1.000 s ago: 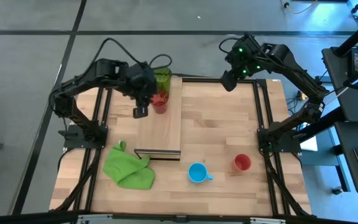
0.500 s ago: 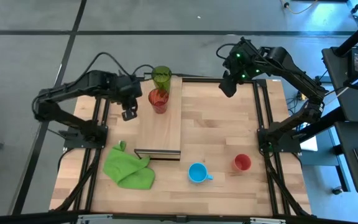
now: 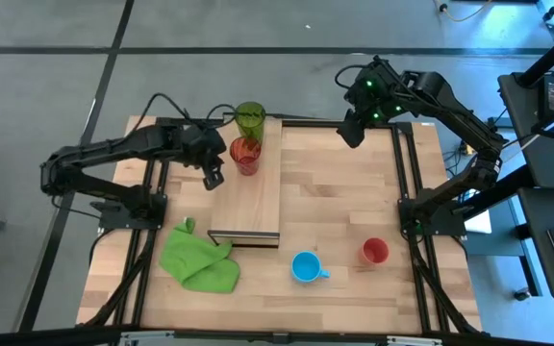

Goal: Stack small to large cups/mugs on shelf
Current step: Put the red cup on the shelf

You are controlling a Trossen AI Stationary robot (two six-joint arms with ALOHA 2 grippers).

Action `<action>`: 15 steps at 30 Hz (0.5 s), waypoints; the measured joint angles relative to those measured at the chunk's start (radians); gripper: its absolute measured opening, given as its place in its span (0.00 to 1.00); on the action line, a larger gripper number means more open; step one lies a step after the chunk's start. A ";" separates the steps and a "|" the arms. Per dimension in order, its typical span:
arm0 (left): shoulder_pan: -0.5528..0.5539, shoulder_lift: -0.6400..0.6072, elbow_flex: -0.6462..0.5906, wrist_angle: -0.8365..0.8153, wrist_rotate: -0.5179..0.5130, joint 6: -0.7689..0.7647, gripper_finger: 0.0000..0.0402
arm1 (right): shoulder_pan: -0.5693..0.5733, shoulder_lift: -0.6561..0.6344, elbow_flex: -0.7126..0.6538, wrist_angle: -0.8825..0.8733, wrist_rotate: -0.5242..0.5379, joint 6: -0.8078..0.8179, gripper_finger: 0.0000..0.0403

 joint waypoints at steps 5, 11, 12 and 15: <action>0.000 0.000 -0.006 0.101 0.001 0.018 0.00 | 0.000 0.000 0.000 0.000 0.000 0.002 0.66; 0.014 0.000 -0.006 0.132 0.051 0.025 0.00 | 0.000 0.000 0.000 -0.001 0.000 0.013 0.66; 0.015 0.000 -0.006 0.135 0.061 0.028 0.00 | 0.000 0.000 0.000 0.000 0.000 0.013 0.66; 0.015 0.001 -0.006 0.153 0.071 0.028 0.00 | 0.000 0.000 0.000 -0.001 0.001 0.012 0.66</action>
